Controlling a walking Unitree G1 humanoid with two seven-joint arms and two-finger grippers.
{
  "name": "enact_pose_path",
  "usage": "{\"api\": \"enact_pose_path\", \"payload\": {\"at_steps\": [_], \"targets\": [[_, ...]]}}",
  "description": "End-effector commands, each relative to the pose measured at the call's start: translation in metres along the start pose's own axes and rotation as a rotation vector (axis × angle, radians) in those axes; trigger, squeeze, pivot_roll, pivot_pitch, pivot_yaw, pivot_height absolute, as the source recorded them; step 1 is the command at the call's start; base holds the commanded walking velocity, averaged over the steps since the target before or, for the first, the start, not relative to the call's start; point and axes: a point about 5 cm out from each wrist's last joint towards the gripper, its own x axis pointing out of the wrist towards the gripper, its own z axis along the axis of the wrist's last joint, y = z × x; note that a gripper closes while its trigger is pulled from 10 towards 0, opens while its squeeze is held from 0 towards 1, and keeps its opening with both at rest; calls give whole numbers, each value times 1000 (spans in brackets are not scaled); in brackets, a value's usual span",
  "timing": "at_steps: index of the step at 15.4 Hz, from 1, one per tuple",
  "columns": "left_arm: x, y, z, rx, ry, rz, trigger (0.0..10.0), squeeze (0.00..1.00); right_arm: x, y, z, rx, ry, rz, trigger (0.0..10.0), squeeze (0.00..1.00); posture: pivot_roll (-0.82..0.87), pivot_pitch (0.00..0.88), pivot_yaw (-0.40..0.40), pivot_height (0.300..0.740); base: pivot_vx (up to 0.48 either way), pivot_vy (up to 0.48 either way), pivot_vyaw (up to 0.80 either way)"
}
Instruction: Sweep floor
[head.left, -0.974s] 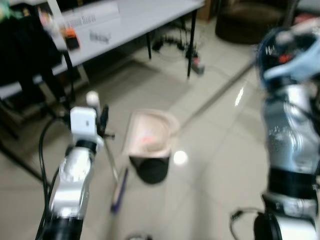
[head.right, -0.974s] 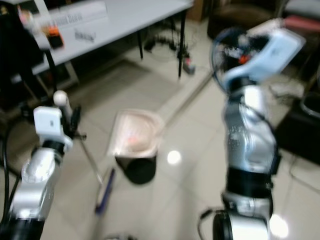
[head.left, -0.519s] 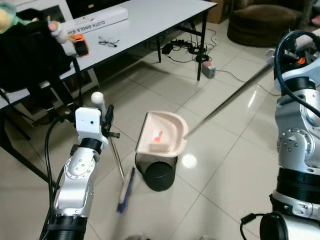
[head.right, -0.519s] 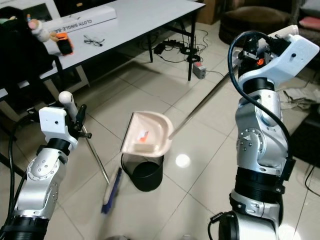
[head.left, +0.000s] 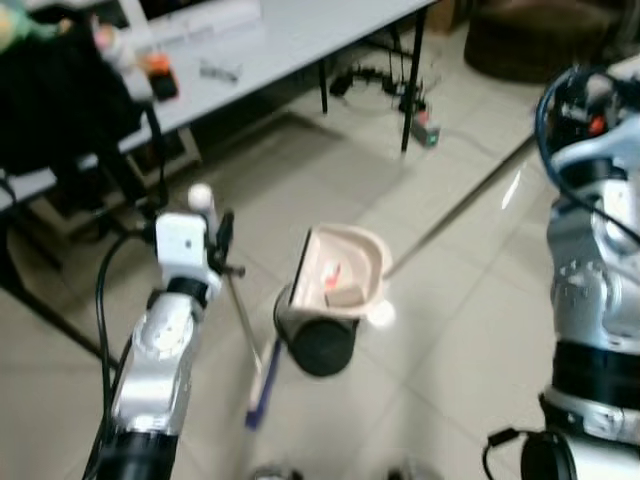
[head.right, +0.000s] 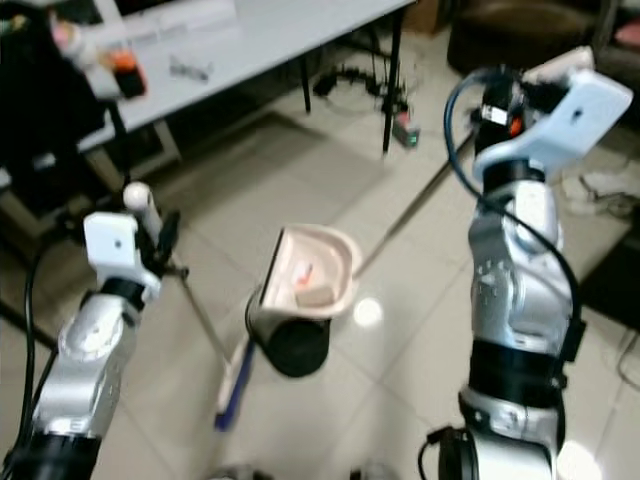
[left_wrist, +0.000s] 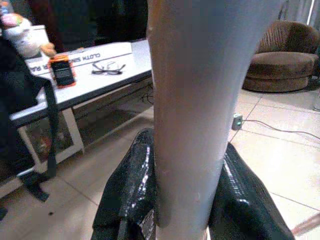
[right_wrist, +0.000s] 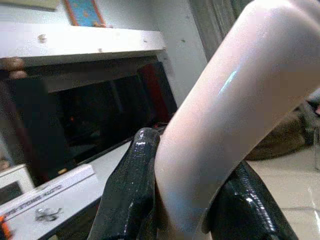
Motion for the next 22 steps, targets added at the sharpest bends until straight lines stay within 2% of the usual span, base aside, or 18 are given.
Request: {"api": "enact_pose_path", "payload": {"at_steps": [1, 5, 6, 9, 11, 13, 15, 18, 22], "targets": [[0, 6, 6, 23, -19, 12, 10000, 0, 2, 11, 10, 1, -65, 53, 10000, 0, -13, 61, 93, 740, 0, 0, 0], [0, 4, 5, 21, -16, 4, 10000, 0, 2, 20, 8, -88, -78, 116, 10000, 0, -12, 61, 92, 740, 0, 0, 0], [0, 4, 5, 21, -15, 0, 10000, 0, 0, 33, 6, -165, -106, 194, 10000, 0, -11, 59, 91, 740, 0, 0, 0], [0, 3, 5, 24, -13, -1, 10000, 0, -13, 56, -12, -239, -130, 354, 10000, 0, -10, 56, 92, 740, 0, 0, 0], [0, 3, 5, 24, -14, -2, 10000, 0, -19, 64, -22, -292, -134, 426, 10000, 0, -9, 55, 91, 740, 0, 0, 0], [0, 3, 5, 25, -18, -1, 10000, 0, -33, 82, -40, -354, -179, 541, 10000, 0, -4, 48, 91, 740, 0, 0, 0], [0, 3, 5, 25, -19, -1, 10000, 0, -36, 89, -45, -368, -196, 575, 10000, 0, -3, 47, 91, 740, 0, 0, 0], [-1, 2, 6, 26, -22, -2, 10000, 0, -51, 107, -60, -365, -225, 689, 10000, 0, 3, 45, 88, 740, 0, 0, 0], [-3, 2, 6, 28, -21, -3, 10000, 0, -70, 121, -76, -376, -238, 812, 10000, 0, 7, 49, 86, 740, 0, 0, 0]]}}
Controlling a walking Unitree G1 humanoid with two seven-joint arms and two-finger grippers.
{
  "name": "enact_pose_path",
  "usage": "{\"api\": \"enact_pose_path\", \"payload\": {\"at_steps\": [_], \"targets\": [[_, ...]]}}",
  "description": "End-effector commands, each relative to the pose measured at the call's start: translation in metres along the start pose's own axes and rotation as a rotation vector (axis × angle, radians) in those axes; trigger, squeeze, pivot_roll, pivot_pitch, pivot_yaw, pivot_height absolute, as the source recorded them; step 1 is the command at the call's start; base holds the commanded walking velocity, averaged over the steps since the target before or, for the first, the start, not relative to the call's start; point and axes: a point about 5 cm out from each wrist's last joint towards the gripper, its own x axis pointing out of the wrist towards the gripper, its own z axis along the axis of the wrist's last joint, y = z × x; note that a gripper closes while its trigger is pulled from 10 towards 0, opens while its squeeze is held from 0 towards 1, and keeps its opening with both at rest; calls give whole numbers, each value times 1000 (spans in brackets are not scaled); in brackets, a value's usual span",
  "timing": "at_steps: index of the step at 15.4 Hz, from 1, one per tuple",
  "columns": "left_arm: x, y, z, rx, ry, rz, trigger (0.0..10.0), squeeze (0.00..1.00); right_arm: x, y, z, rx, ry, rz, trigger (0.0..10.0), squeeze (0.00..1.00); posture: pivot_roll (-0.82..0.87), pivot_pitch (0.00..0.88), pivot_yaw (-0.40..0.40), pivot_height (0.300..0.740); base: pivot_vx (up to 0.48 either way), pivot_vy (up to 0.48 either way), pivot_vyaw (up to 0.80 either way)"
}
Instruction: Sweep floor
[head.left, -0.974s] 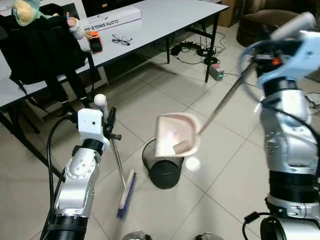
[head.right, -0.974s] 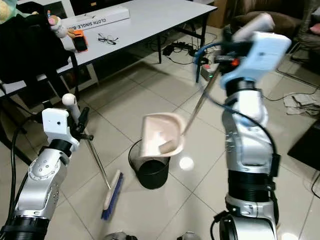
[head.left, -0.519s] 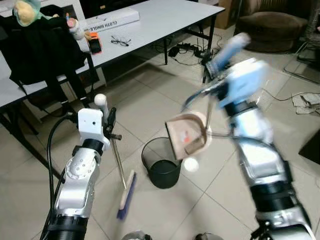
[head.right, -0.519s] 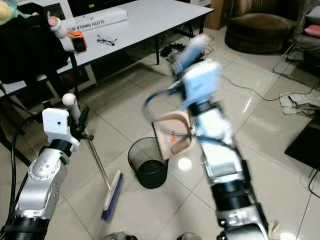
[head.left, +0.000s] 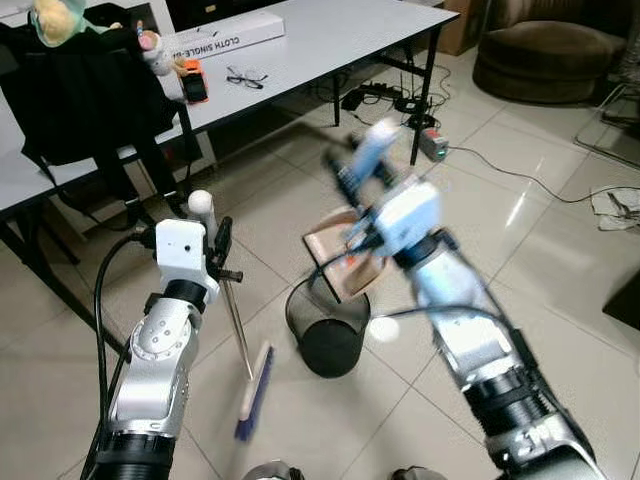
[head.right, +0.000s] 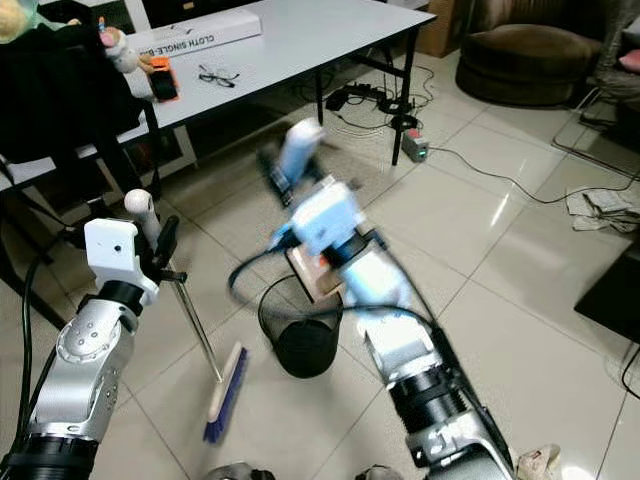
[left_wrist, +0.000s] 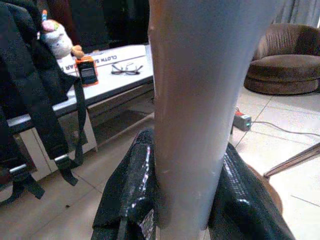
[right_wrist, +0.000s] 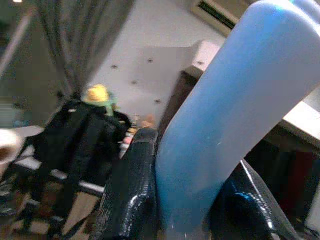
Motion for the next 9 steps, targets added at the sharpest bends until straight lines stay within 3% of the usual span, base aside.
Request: {"api": "enact_pose_path", "payload": {"at_steps": [1, 6, 8, 9], "targets": [[0, 1, 9, 24, -39, 0, 10000, 0, 3, 3, 8, -52, -62, 49, 10000, 0, 6, 53, 86, 740, 0, 0, 0], [-1, 1, 9, 25, -35, -5, 10000, 0, 0, 14, 9, -127, -111, 131, 10000, 0, 6, 62, 87, 740, 0, 0, 0], [-1, 0, 8, 26, -33, -8, 10000, 0, 0, -5, 10, -133, -115, -6, 10000, 0, 6, 63, 85, 740, 0, 0, 0], [-1, -1, 8, 31, -31, -15, 10000, 0, -1, -24, 10, -137, -95, -131, 10000, 0, 6, 64, 81, 740, 0, 0, 0]]}}
